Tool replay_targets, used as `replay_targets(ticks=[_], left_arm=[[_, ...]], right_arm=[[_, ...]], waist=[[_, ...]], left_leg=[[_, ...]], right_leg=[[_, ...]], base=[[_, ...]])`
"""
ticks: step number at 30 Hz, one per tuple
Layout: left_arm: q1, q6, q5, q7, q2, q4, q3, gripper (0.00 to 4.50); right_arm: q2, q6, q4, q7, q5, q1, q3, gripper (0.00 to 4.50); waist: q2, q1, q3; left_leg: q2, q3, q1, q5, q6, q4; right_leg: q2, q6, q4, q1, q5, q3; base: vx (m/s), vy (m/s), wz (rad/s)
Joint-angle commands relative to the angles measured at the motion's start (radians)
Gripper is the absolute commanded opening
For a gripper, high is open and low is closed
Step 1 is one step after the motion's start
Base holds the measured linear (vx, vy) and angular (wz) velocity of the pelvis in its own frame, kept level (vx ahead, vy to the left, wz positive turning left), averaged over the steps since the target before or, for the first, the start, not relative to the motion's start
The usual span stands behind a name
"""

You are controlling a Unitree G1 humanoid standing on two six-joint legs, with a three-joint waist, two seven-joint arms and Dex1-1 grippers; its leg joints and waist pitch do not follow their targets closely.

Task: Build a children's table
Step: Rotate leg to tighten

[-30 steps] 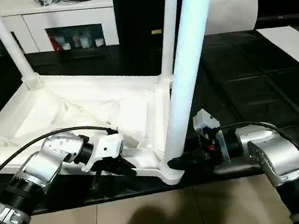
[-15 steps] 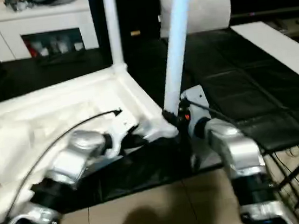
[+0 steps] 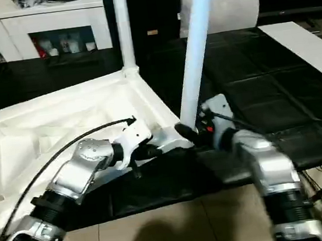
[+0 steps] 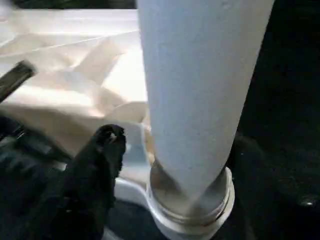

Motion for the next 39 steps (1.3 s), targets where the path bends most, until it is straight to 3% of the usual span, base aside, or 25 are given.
replay_targets(ticks=[1, 4, 8, 12, 16, 17, 19, 26, 33, 35, 37, 38, 39], left_arm=[[-0.016, -0.101, 0.003, -0.093, 0.026, 0.006, -0.048, 0.0], [-0.011, -0.175, -0.017, -0.194, 0.067, 0.009, -0.068, 0.0], [-0.02, -0.263, -0.023, -0.309, 0.126, 0.044, -0.094, 0.0], [-0.023, -0.318, -0.019, -0.39, 0.166, 0.056, -0.119, 0.0], [-0.023, -0.344, -0.044, -0.484, 0.198, 0.034, -0.131, 0.0], [-0.022, -0.348, -0.047, -0.497, 0.204, 0.029, -0.132, 0.0], [-0.022, -0.361, -0.051, -0.517, 0.212, 0.026, -0.134, 0.0], [-0.022, -0.381, -0.054, -0.534, 0.214, 0.034, -0.135, 0.0], [-0.009, -0.306, -0.065, -0.501, 0.199, 0.024, -0.114, 0.0], [0.001, -0.178, -0.079, -0.42, 0.17, -0.021, -0.077, 0.0], [0.003, -0.142, -0.083, -0.395, 0.161, -0.034, -0.067, 0.0], [0.009, -0.105, -0.086, -0.355, 0.145, -0.053, -0.053, 0.0], [0.015, -0.068, -0.082, -0.305, 0.123, -0.07, -0.042, 0.0]], right_arm=[[-0.031, -0.028, -0.046, 0.113, 0.014, 0.002, 0.053, 3.9], [-0.085, -0.044, -0.053, 0.204, 0.02, 0.01, 0.075, 3.93], [-0.174, -0.085, -0.047, 0.402, 0.047, 0.022, 0.114, 3.93], [-0.217, -0.075, -0.047, 0.507, 0.066, 0.026, 0.15, 3.56], [-0.228, -0.069, -0.047, 0.57, 0.08, 0.028, 0.178, 3.26], [-0.228, -0.064, -0.049, 0.58, 0.085, 0.028, 0.182, 3.08], [-0.226, -0.062, -0.053, 0.601, 0.092, 0.03, 0.191, 3.0], [-0.225, -0.044, -0.072, 0.633, 0.107, 0.043, 0.217, 2.36], [-0.214, -0.008, -0.101, 0.625, 0.145, 0.071, 0.207, 2.1], [-0.129, 0.048, -0.118, 0.45, 0.149, 0.058, 0.153, 2.09], [-0.103, 0.06, -0.122, 0.389, 0.141, 0.051, 0.14, 2.09], [-0.06, 0.076, -0.121, 0.3, 0.122, 0.039, 0.125, 2.09], [-0.015, 0.098, -0.115, 0.207, 0.099, 0.023, 0.111, 2.08]], waist=[[-0.01, 0.008, -0.06], [-0.011, 0.011, -0.06], [-0.009, 0.027, -0.062], [-0.011, 0.041, -0.063], [-0.011, 0.043, -0.06], [-0.02, 0.044, -0.06], [-0.016, 0.045, -0.06], [-0.016, 0.055, -0.061], [-0.019, 0.059, -0.062], [-0.019, 0.054, -0.06], [-0.017, 0.05, -0.056], [-0.015, 0.045, -0.052], [-0.01, 0.04, -0.051]], left_leg=[[0.015, 0.007, -0.014, -0.089, 0.116, -0.064], [0.018, 0.006, -0.013, -0.094, 0.11, -0.065], [0.025, 0.008, -0.01, -0.082, 0.113, -0.065], [0.028, 0.009, -0.01, -0.071, 0.109, -0.066], [0.026, 0.011, -0.011, -0.093, 0.095, -0.067], [0.025, 0.011, -0.011, -0.094, 0.091, -0.067], [0.028, 0.01, -0.01, -0.094, 0.088, -0.067], [0.027, 0.011, -0.008, -0.09, 0.074, -0.067], [0.027, 0.011, -0.009, -0.083, 0.069, -0.067], [0.027, 0.011, -0.01, -0.082, 0.058, -0.069], [0.021, 0.01, -0.009, -0.097, 0.049, -0.069], [0.011, 0.011, -0.005, -0.13, 0.039, -0.066], [0.013, 0.01, -0.004, -0.139, 0.029, -0.068]], right_leg=[[-0.06, -0.086, -0.07, 0.077, -0.393, 0.055], [-0.06, -0.081, -0.068, 0.076, -0.395, 0.055], [-0.062, -0.11, -0.057, 0.074, -0.344, 0.061], [-0.064, -0.13, -0.05, 0.077, -0.313, 0.063], [-0.063, -0.113, -0.056, 0.077, -0.369, 0.061], [-0.064, -0.103, -0.057, 0.076, -0.389, 0.061], [-0.064, -0.1, -0.058, 0.074, -0.395, 0.061], [-0.064, -0.096, -0.057, 0.074, -0.384, 0.062], [-0.064, -0.091, -0.056, 0.075, -0.382, 0.062], [-0.064, -0.087, -0.056, 0.075, -0.394, 0.063], [-0.062, -0.068, -0.066, 0.071, -0.442, 0.057], [-0.061, -0.029, -0.082, 0.068, -0.533, 0.05], [-0.061, -0.022, -0.083, 0.067, -0.549, 0.049]], base=[[0.0, 0.0, 0.0], [0.0, 0.0, 0.0], [0.0, 0.0, 0.0], [0.0, 0.0, 0.0], [0.0, 0.0, 0.0], [0.0, 0.0, 0.0], [0.0, 0.0, 0.0], [0.0, 0.0, 0.0], [0.0, 0.0, 0.0], [0.0, 0.0, 0.0], [0.0, 0.0, 0.0], [0.0, 0.0, 0.0], [0.0, 0.0, 0.0]])
